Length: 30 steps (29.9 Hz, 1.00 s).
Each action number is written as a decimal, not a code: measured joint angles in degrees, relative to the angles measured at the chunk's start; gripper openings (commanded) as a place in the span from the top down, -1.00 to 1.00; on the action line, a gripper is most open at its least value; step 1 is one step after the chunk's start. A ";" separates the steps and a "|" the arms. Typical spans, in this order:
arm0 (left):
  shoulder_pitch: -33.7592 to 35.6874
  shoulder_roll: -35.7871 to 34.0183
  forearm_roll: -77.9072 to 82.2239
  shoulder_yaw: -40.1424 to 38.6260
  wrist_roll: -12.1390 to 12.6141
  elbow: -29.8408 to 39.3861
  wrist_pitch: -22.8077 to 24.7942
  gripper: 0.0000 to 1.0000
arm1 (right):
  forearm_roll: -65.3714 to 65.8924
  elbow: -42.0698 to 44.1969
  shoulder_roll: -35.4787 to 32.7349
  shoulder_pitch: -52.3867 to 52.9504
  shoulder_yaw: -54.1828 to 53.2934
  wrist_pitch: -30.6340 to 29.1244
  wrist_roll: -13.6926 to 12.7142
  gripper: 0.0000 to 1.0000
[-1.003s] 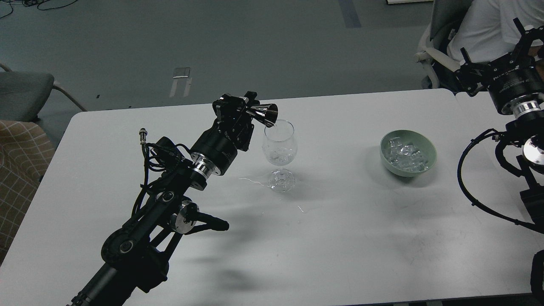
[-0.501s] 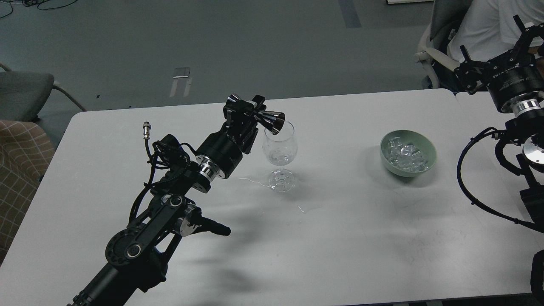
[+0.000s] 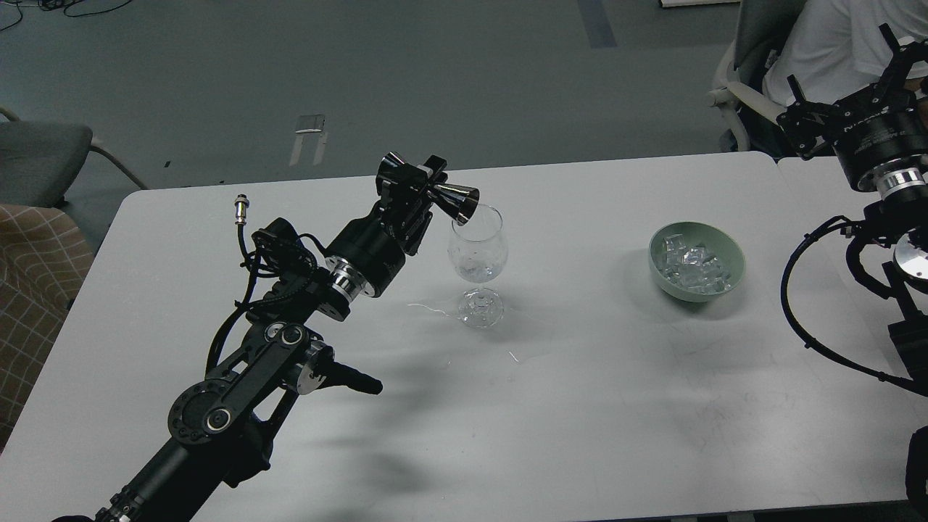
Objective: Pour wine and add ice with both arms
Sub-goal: 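Rotate the metal cup back upright above the glass with the left gripper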
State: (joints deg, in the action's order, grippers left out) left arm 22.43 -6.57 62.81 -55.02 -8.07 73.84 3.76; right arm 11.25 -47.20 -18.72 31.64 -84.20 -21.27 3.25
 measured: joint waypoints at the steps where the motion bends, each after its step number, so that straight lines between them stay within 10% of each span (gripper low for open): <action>1: 0.03 -0.01 0.00 0.00 0.03 0.00 0.00 1.00 | 0.00 0.00 0.00 0.00 0.00 0.00 0.00 -1.00; 30: 2.98 -2.43 3.29 1.09 0.41 0.76 -0.06 1.00 | 0.00 -0.09 0.00 0.00 -0.09 0.00 0.00 -1.00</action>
State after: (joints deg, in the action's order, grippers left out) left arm 25.41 -8.99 66.09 -53.93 -7.66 74.60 3.70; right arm 11.25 -47.29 -18.72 31.64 -84.29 -21.28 3.25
